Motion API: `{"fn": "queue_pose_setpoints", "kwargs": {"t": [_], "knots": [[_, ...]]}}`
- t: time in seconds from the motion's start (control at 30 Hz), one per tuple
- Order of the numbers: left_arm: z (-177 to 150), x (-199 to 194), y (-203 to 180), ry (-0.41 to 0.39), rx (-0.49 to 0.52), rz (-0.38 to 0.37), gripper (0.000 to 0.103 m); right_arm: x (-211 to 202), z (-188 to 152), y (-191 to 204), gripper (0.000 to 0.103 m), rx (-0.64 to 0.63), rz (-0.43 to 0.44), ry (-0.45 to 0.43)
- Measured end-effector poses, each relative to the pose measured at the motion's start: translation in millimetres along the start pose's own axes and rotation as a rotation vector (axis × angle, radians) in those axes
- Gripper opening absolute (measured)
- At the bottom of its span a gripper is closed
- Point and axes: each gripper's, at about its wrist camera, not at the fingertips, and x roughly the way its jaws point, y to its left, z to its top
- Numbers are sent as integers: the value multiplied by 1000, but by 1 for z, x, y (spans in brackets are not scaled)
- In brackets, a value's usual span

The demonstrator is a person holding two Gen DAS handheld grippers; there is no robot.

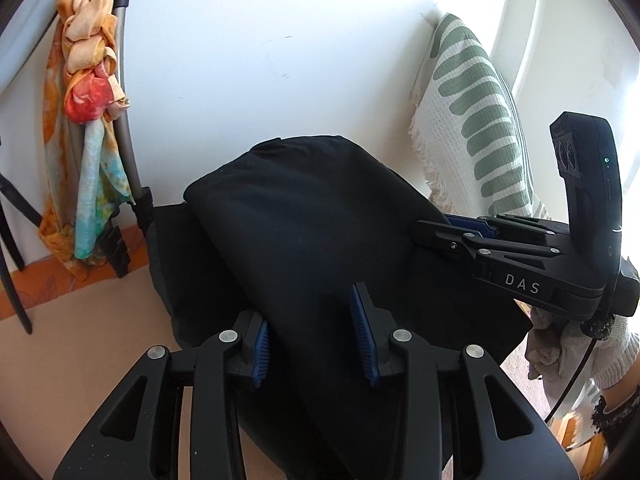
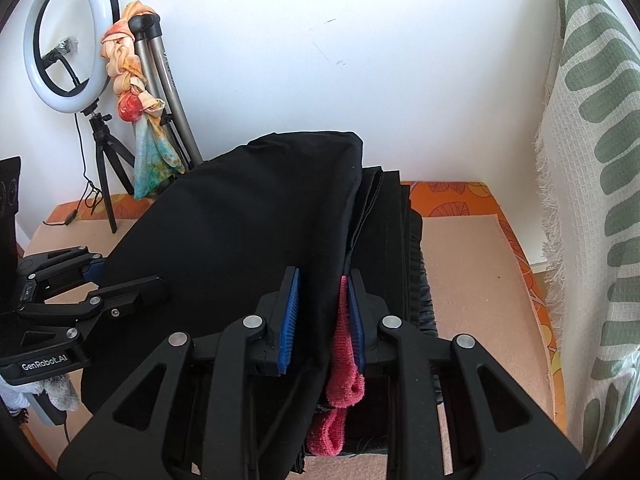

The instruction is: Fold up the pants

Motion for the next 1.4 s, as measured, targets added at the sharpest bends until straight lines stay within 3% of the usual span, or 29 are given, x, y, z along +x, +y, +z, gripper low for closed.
{"fn": "queue_pose_setpoints", "kwargs": {"t": [0.07,0.13,0.3,0.87,0.9,0.93,1.0,1.27,1.4], "knots": [[-2,-5,0,-7,3,6,54,-3,0,2,32,-3,-29,0],[-4,-10,1,-7,-5,8,57,-6,-2,5,45,-8,-48,6],[-7,-28,1,-30,6,23,63,-22,-10,11,55,-17,-78,-10],[-39,-122,-13,-109,40,9,73,-111,-39,48,59,25,-73,-108],[-42,-128,-14,-114,42,9,74,-116,-42,51,63,32,-74,-112],[-46,-134,-15,-117,44,7,74,-121,-45,54,74,37,-75,-121],[-53,-145,-16,-120,56,11,74,-132,-52,62,82,35,-89,-143],[-84,-188,-12,-136,38,10,80,-165,-83,98,86,51,-108,-174],[-103,-203,-8,-128,22,12,81,-176,-100,110,93,75,-130,-195]]}}
